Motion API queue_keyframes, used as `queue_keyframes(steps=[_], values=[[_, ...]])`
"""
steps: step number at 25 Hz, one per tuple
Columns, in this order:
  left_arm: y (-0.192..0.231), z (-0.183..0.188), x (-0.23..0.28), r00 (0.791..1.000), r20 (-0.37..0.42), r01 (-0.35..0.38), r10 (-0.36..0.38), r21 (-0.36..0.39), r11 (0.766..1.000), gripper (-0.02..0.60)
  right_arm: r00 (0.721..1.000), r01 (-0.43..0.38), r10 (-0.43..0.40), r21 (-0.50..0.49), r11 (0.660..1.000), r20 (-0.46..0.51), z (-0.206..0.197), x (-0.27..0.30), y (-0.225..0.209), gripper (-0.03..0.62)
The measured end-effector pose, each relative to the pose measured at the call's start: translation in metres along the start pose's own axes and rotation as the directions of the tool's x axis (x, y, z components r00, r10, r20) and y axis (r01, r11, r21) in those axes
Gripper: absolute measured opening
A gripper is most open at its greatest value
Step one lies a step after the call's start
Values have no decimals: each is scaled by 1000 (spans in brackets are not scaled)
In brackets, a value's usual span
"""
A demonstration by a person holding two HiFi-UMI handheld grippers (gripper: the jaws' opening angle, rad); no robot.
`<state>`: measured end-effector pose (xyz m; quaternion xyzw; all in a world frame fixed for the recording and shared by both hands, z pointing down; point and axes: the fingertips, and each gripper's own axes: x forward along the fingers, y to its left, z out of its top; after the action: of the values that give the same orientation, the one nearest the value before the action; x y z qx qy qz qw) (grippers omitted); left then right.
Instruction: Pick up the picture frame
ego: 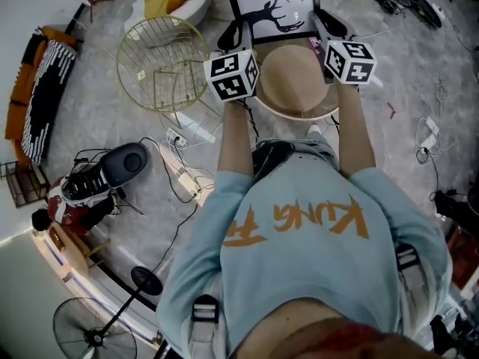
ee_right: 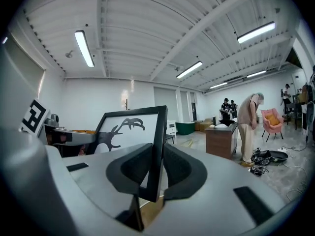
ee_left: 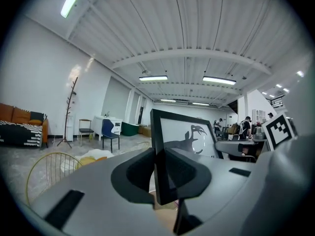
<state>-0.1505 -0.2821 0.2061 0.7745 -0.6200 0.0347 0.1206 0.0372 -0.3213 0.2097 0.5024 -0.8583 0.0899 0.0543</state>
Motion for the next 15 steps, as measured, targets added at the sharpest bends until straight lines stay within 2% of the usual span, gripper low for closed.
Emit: queue_keyframes(steps=[4,15], values=[[-5,15,-2,999,32,9,-10,22,1000,80,999,6,-6,-11,1000,44,15,-9,1,69],[-13,27,-5,998,65,24,-26,38,999,80,997,16,-13,-29,999,76,28,-20,-1,71]])
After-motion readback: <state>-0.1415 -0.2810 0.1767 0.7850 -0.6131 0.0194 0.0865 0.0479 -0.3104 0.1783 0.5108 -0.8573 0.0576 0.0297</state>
